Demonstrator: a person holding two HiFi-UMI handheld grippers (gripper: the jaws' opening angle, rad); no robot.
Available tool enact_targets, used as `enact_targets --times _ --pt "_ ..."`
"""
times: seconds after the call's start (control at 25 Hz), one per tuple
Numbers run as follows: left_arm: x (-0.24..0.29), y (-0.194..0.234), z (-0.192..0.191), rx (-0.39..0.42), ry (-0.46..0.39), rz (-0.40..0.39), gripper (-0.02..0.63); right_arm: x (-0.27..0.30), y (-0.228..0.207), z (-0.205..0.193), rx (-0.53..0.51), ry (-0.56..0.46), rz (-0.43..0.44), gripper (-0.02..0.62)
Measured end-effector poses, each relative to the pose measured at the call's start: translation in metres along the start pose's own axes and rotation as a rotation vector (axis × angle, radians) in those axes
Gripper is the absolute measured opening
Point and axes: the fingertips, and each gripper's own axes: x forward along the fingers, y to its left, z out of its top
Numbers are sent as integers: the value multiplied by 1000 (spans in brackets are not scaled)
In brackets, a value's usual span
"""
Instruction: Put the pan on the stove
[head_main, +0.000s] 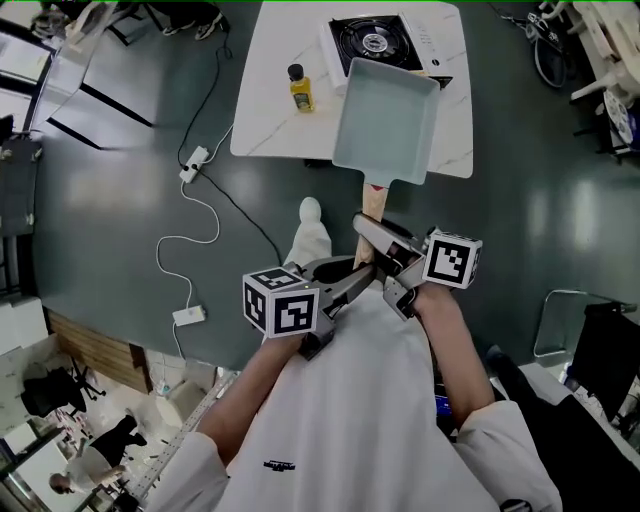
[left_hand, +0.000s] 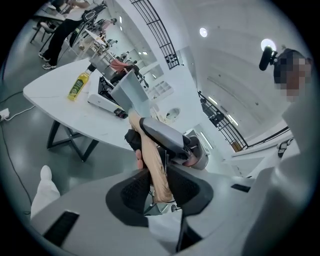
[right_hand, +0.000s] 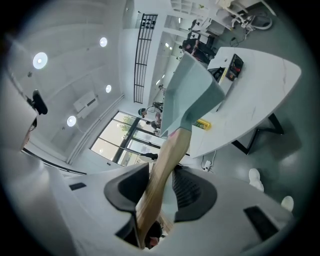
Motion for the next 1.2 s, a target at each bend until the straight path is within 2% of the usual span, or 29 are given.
enact_targets --times 0.12,0.32,0.64,0.92,1.2 --pt "3 15 34 4 33 -26 112 22 -7 29 30 -31 -22 153" --pt "5 48 101 33 91 -66 112 68 -12 89 15 -86 -59 153" --pt "3 85 190 24 145 -150 112 129 -14 164 26 -182 -107 152" --pt "9 107 240 14 165 -179 114 161 -21 207 67 -226 -98 153" --pt "32 110 264 11 150 -164 115 162 -29 238 61 -194 -86 153"
